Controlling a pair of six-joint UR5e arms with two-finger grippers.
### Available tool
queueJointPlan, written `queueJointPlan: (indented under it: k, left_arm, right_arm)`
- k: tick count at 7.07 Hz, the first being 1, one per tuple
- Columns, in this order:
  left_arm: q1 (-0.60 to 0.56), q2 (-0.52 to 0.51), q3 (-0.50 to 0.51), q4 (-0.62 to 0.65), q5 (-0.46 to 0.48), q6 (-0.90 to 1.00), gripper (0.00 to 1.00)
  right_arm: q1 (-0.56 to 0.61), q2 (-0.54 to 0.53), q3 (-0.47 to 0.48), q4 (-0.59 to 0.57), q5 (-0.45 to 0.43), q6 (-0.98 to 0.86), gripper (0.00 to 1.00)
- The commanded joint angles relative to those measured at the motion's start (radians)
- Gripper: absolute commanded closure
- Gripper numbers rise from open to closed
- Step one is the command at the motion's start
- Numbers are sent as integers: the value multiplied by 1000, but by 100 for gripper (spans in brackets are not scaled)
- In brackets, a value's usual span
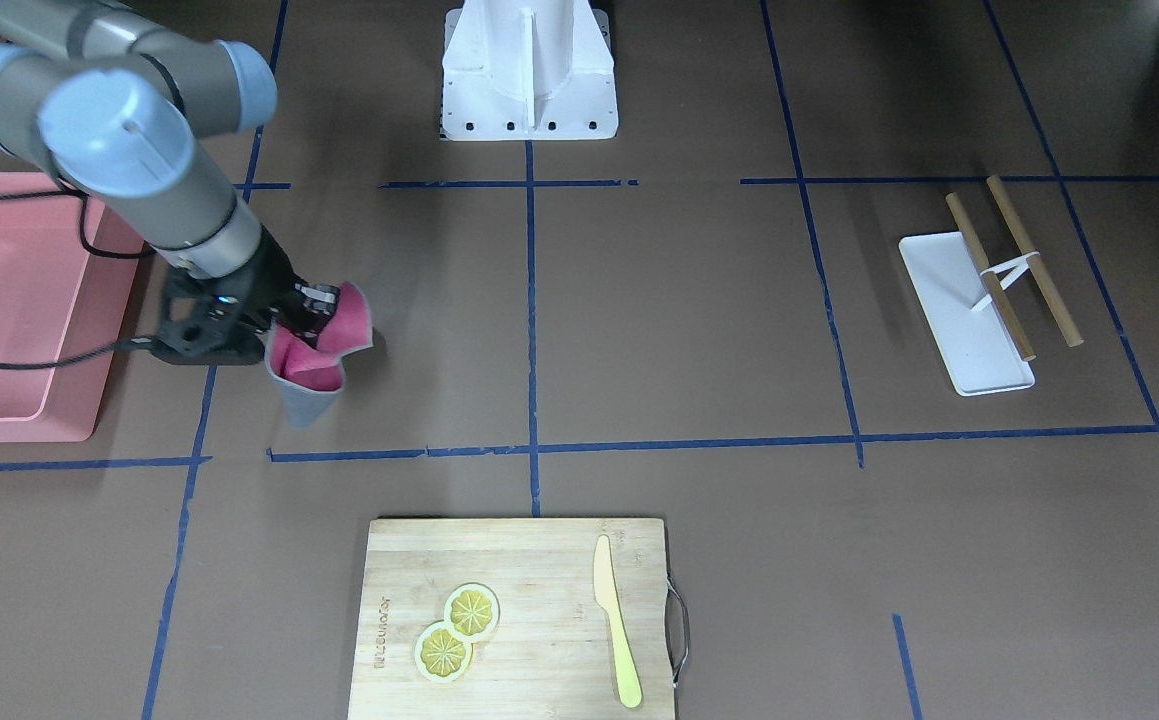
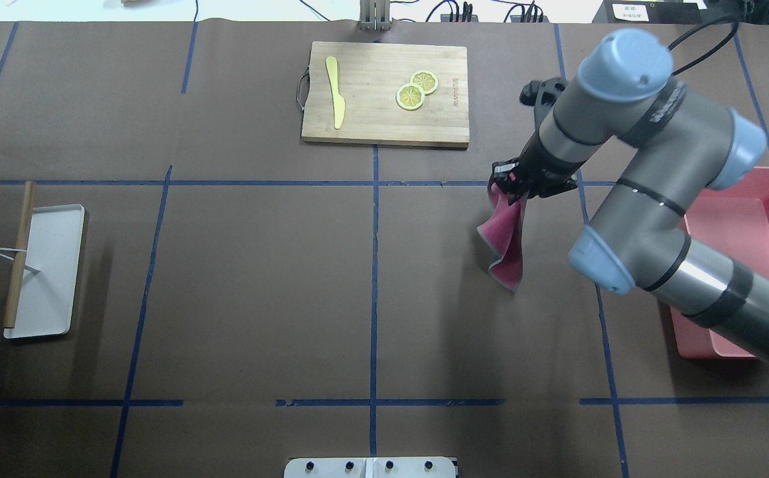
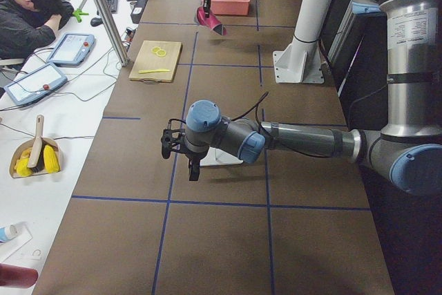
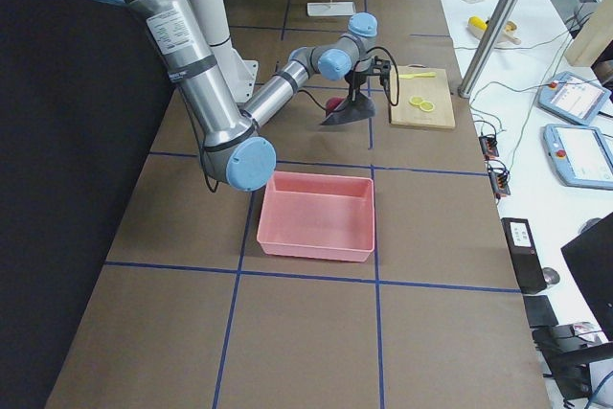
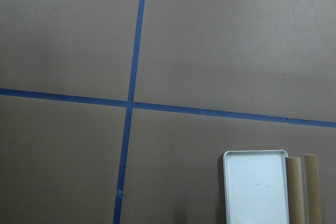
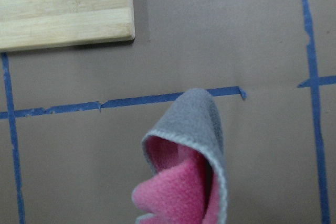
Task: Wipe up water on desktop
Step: 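Lift the cloth with the right gripper and carry it over the pink bin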
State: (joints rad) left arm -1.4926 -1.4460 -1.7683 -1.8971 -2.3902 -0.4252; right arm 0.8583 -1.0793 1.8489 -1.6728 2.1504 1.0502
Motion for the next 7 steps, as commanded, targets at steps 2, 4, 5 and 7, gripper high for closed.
queueJointPlan:
  k: [2,4,5,7]
  left_arm:
    - [-5,-10,30,222,0,209,0]
    - [-37,-69,30,404,56,401,0]
    - [-54,-114,50,487,65,464,0]
    - [-141,-209,152,564,57,587,0]
  right_arm:
    - [120,-17,217,-345,-14,-220,99]
    - [163,-83,265,-347,-14,-309,99]
    - [197,-170,327,-346,-12,-399,99]
    - [324,-333,362,-337,-3,-662,98]
